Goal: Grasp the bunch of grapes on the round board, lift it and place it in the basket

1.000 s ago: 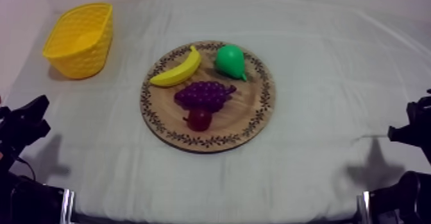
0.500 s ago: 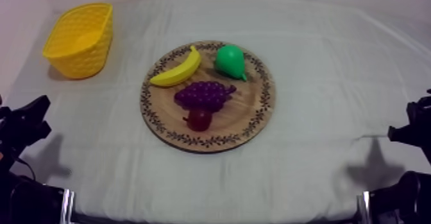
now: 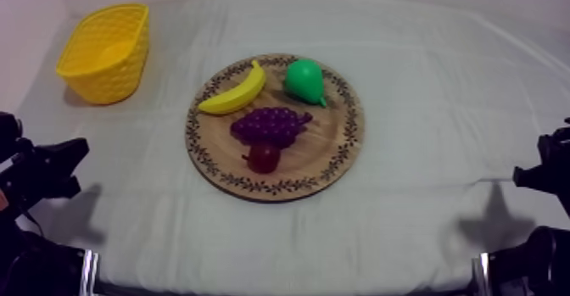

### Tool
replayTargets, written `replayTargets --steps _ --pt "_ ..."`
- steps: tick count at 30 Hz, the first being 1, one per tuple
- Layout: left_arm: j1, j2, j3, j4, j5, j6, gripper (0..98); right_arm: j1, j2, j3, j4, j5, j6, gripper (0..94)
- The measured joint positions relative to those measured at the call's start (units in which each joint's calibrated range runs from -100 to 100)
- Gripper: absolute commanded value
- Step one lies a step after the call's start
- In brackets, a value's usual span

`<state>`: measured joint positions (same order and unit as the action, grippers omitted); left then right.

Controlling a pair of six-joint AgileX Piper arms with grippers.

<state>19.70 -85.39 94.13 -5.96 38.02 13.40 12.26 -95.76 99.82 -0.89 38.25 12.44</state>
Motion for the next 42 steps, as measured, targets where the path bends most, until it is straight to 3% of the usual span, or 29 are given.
replayTargets --steps 6,19,25,30,35,42 --pt "3.44 12.52 -11.31 2.39 2.26 -3.78 0.0 0.00 0.00 0.00 0.00 0.00 0.00 0.3" --pt "6.95 43.92 -39.52 6.85 17.05 -22.93 0.0 0.00 0.00 0.00 0.00 0.00 0.00 0.3" --pt "7.51 57.41 -51.48 8.69 22.17 -28.71 0.0 0.00 0.00 0.00 0.00 0.00 0.00 0.3" --pt "9.13 67.89 -61.08 7.70 24.88 -30.15 0.0 0.00 0.00 0.00 0.00 0.00 0.00 0.3" --pt "11.26 76.68 -69.38 5.13 25.34 -27.97 0.0 0.00 0.00 0.00 0.00 0.00 0.00 0.3" --pt "13.86 87.07 -78.88 4.29 27.16 -27.48 0.0 0.00 0.00 0.00 0.00 0.00 0.00 0.3"
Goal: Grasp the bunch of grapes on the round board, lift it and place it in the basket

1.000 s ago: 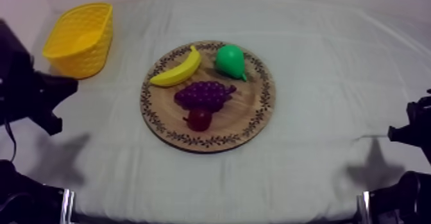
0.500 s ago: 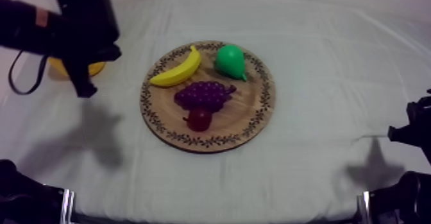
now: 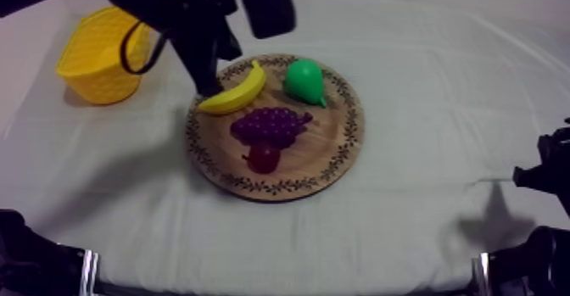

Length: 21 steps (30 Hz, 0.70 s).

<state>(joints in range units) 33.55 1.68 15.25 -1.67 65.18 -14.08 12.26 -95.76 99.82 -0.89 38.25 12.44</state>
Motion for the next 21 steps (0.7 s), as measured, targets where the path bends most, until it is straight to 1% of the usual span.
replayTargets --steps 4,7,9,14,16,19,21 --pt "0.53 4.71 -4.57 0.00 2.32 0.17 2.6 0.00 0.00 0.00 0.00 0.00 -0.03 0.3" --pt "0.58 7.31 -6.91 -0.25 4.39 0.43 9.8 0.00 0.00 0.00 0.00 0.00 -0.03 0.3" --pt "0.42 8.40 -8.18 -0.56 5.89 0.89 17.9 0.00 0.00 0.00 0.00 0.00 -0.03 0.3" --pt "0.33 8.88 -10.05 -1.09 8.98 2.03 44.7 0.00 0.00 0.00 0.00 0.00 -0.03 0.3" --pt "0.40 8.65 -10.48 -1.32 10.45 2.03 54.2 0.00 0.00 0.00 0.00 0.00 -0.03 0.3" --pt "0.58 8.27 -11.27 -1.44 12.43 1.76 65.8 0.00 0.00 0.00 0.00 0.00 -0.03 0.3" --pt "0.78 8.14 -11.76 -1.44 13.74 1.50 70.7 0.00 0.00 0.00 0.00 0.00 -0.03 0.3"
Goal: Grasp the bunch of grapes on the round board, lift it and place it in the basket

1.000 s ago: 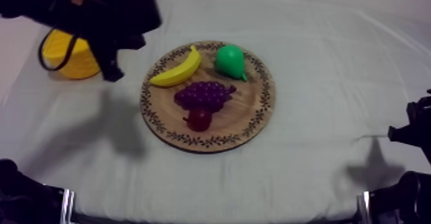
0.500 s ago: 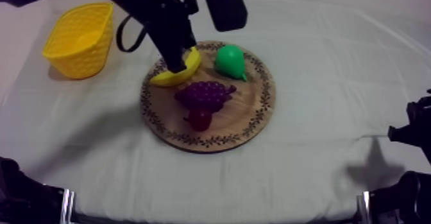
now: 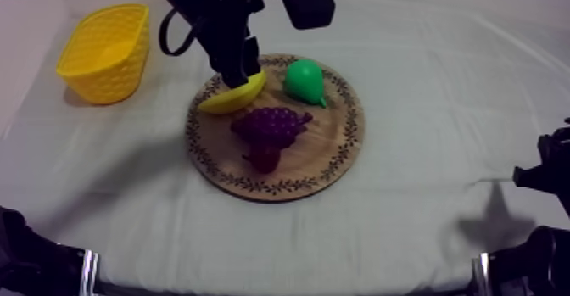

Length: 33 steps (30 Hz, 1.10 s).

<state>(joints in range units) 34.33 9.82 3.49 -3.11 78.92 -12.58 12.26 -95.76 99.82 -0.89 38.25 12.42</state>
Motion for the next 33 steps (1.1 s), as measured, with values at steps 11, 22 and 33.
replayTargets --steps 11,22,33 --pt "1.18 2.99 -2.57 -0.15 2.05 -0.62 82.3 0.00 0.00 0.00 0.00 0.00 -0.01 0.3" --pt "-0.81 13.53 -4.22 -0.29 1.97 -1.63 85.7 0.00 0.00 0.00 0.00 0.00 -0.01 0.3" --pt "-0.78 21.15 -7.57 -0.18 2.87 -1.45 84.8 0.00 0.00 0.00 0.00 0.00 -0.01 0.3"
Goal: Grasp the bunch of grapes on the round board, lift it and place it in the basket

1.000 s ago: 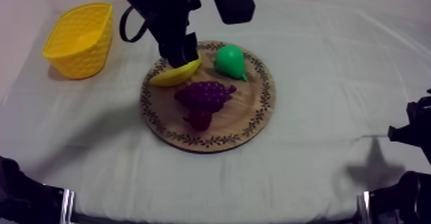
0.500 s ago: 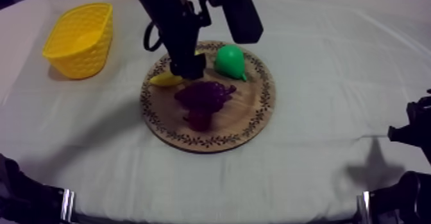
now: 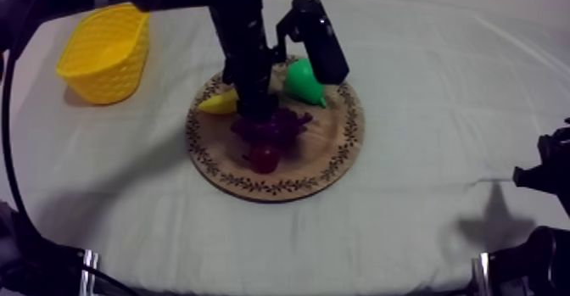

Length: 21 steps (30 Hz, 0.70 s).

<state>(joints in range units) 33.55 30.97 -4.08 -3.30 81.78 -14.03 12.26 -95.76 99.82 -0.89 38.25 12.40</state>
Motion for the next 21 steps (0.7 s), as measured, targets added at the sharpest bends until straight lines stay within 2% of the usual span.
replayTargets --steps 21 --pt "2.10 3.53 -1.29 0.46 1.28 1.07 88.1 0.00 0.00 0.00 0.00 0.00 0.03 0.3"
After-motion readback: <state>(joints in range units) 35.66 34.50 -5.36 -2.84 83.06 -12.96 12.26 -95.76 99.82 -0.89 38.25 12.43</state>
